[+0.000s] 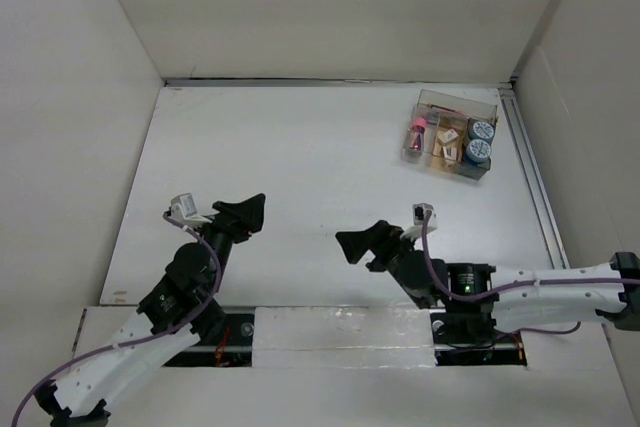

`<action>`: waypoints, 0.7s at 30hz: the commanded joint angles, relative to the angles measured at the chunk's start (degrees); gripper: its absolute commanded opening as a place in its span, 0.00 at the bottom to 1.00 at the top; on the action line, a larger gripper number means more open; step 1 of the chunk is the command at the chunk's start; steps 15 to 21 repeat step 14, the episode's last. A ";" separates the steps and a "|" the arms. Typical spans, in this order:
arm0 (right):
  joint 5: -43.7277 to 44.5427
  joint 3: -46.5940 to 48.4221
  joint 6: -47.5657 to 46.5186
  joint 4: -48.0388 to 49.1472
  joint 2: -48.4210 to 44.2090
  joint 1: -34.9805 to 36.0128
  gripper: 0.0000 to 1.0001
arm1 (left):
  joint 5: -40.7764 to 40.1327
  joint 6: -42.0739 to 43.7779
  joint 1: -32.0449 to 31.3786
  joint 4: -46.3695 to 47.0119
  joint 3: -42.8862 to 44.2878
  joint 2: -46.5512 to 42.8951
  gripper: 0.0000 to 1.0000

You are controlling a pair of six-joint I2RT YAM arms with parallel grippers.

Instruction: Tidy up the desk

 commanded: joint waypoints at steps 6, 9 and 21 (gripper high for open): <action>1.92 -4.99 5.35 -1.44 -8.63 2.08 1.00 | -0.30 -2.55 0.14 -13.53 0.33 -17.66 0.76; 2.90 -6.13 8.61 -6.28 -10.74 2.60 1.00 | 0.93 -1.84 0.14 -13.18 -0.55 -20.74 0.75; 1.93 -7.55 8.79 -4.88 -9.79 2.61 1.00 | 1.90 -0.09 0.14 -9.84 -0.82 -19.96 0.83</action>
